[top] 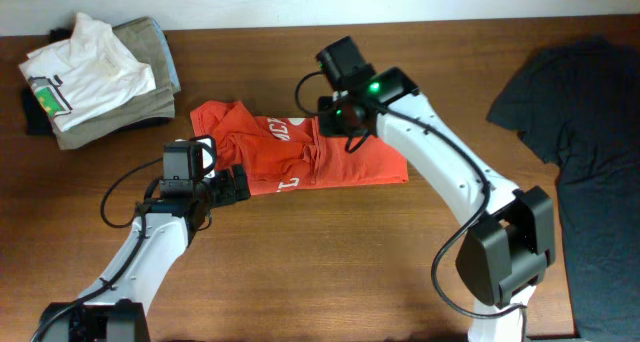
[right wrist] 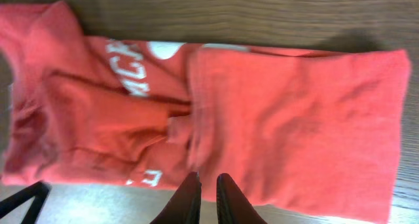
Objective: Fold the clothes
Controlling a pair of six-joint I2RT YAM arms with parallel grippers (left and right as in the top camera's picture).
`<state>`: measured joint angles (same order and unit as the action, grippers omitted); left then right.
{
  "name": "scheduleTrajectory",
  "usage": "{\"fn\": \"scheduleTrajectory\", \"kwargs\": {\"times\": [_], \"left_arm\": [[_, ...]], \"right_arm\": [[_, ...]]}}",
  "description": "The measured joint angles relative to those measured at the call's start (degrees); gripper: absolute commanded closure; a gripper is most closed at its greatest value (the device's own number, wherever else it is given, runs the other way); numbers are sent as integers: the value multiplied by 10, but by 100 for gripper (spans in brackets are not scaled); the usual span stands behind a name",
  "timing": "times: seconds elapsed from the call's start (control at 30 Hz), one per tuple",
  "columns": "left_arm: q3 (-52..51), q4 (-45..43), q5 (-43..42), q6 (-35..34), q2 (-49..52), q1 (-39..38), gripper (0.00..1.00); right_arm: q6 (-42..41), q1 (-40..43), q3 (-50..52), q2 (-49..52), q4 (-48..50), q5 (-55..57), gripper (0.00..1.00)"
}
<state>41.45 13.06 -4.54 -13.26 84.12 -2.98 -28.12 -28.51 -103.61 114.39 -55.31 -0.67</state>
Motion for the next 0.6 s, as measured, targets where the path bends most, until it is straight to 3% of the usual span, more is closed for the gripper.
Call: {"fn": "scheduleTrajectory", "kwargs": {"times": [0.4,0.5,0.6], "left_arm": [[0,0,0,0,0,0,1],[0,0,0,0,0,0,1],[0,0,0,0,0,0,1]], "right_arm": [[-4,-9,19,144,17,-79,86],[-4,-16,19,158,35,-104,96],[-6,-18,20,158,43,-111,96]]}}
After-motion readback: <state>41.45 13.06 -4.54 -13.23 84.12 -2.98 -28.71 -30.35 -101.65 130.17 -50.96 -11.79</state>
